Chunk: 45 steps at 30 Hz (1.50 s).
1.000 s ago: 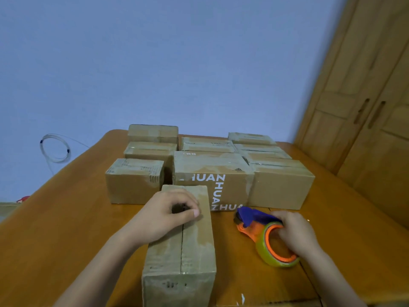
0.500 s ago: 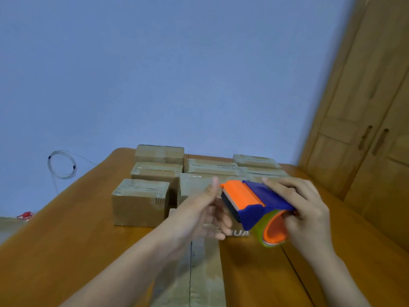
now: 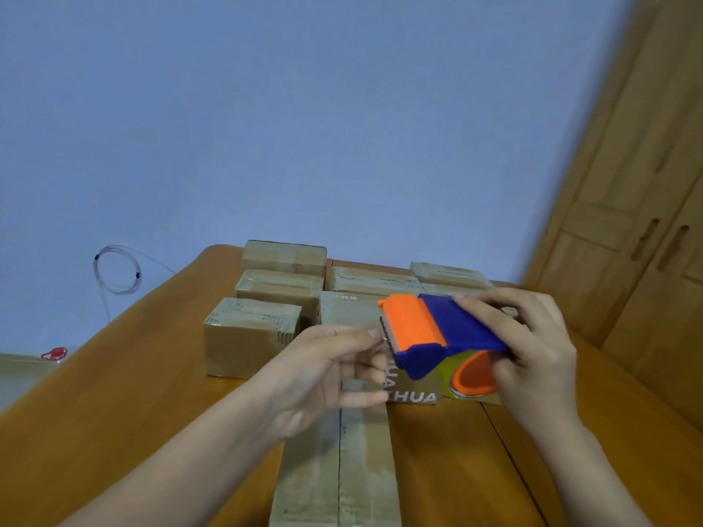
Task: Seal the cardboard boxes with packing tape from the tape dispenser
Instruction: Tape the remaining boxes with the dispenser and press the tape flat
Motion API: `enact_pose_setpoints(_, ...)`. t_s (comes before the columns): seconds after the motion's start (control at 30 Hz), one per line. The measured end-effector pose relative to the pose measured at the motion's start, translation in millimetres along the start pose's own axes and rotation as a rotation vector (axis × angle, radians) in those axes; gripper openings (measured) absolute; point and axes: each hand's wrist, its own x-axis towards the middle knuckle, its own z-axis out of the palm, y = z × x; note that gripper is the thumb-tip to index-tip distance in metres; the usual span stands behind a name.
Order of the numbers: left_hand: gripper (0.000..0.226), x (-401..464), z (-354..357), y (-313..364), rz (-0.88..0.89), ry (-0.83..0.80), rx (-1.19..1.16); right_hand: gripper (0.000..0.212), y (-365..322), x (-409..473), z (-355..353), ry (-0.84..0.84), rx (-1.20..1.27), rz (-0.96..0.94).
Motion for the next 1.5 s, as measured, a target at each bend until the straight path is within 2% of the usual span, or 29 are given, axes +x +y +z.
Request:
enact_pose_setpoints(0.07, 0.028, -1.1, -1.5, -0.1, -0.027, 0.066, 0.011, 0.036, -1.9, 1.2, 2.8, -0.016, -0.017, -0.028)
enact_pose_setpoints(0.17, 0.028, -2.5, -4.1, 0.1, -0.026, 0.172, 0.039, 0.048, -6.2, 2.4, 6.1, -0.031, -0.028, -0.052)
enact_pose_setpoints(0.27, 0.029, -3.3, -8.6, 2.8, -0.01, 0.242, 0.025, 0.034, -2.7, 4.0, 3.4, -0.014, -0.007, -0.031)
enact_pose_setpoints(0.33, 0.04, -4.4, -9.9, 3.6, -0.023, 0.217, 0.018, 0.034, -1.8, 6.2, -1.5, 0.007, 0.008, -0.005)
enact_pose_setpoints(0.47, 0.071, -3.6, 0.1, -1.1, -0.056, 0.003, 0.09, 0.036, -3.3, 8.4, -5.7, 0.027, -0.009, 0.011)
enact_pose_setpoints(0.53, 0.066, -0.6, 5.6, -3.4, -0.009, -0.04, 0.103, 0.037, -3.3, 7.6, -5.1, 0.024, -0.004, 0.015)
enact_pose_setpoints(0.67, 0.029, 2.9, 6.7, -2.9, 0.051, -0.067, 0.09, 0.04, -0.2, 2.3, -3.8, 0.035, -0.012, 0.016)
enact_pose_setpoints(0.73, 0.02, 2.7, 3.4, -1.6, 0.046, -0.068, 0.131, 0.039, 4.3, -0.7, -2.5, 0.019, -0.024, -0.007)
enact_pose_setpoints(0.9, 0.025, 6.9, -5.5, 9.2, 0.026, 0.067, 0.393, 0.05, 14.7, 2.8, 2.5, -0.138, -0.183, -0.19)
enact_pose_setpoints(0.97, 0.025, 11.0, -10.4, 14.2, 0.002, 0.116, 0.476, 0.048, 18.0, 6.0, 5.5, -0.211, -0.186, -0.266)
enact_pose_setpoints(1.0, 0.025, 13.4, -13.3, 16.3, -0.016, 0.131, 0.491, 0.054, 19.6, 7.4, 6.7, -0.245, -0.186, -0.281)
enact_pose_setpoints(1.1, 0.025, 19.6, -17.5, 20.5, -0.058, 0.17, 0.495, 0.081, 22.9, 10.1, 10.3, -0.329, -0.235, -0.303)
enact_pose_setpoints(1.17, 0.032, 24.7, -18.7, 22.1, -0.067, 0.22, 0.493, 0.092, 25.5, 11.9, 14.6, -0.366, -0.261, -0.31)
enact_pose_setpoints(1.23, 0.041, 28.9, -20.5, 23.5, -0.079, 0.268, 0.487, 0.096, 28.8, 13.1, 20.3, -0.393, -0.26, -0.314)
enact_pose_setpoints(1.33, 0.02, 31.3, -33.8, 26.7, -0.087, 0.303, 0.464, 0.096, 41.1, 12.5, 22.6, -0.449, -0.275, -0.327)
enact_pose_setpoints(1.43, 0.016, 27.6, -65.1, 29.1, -0.064, 0.383, 0.418, 0.098, 62.9, 6.9, 13.8, -0.48, -0.3, -0.295)
enact_pose_setpoints(1.5, 0.018, 25.5, -81.5, 27.2, -0.086, 0.364, 0.463, 0.099, 72.1, 0.4, 9.9, -0.478, -0.32, -0.288)
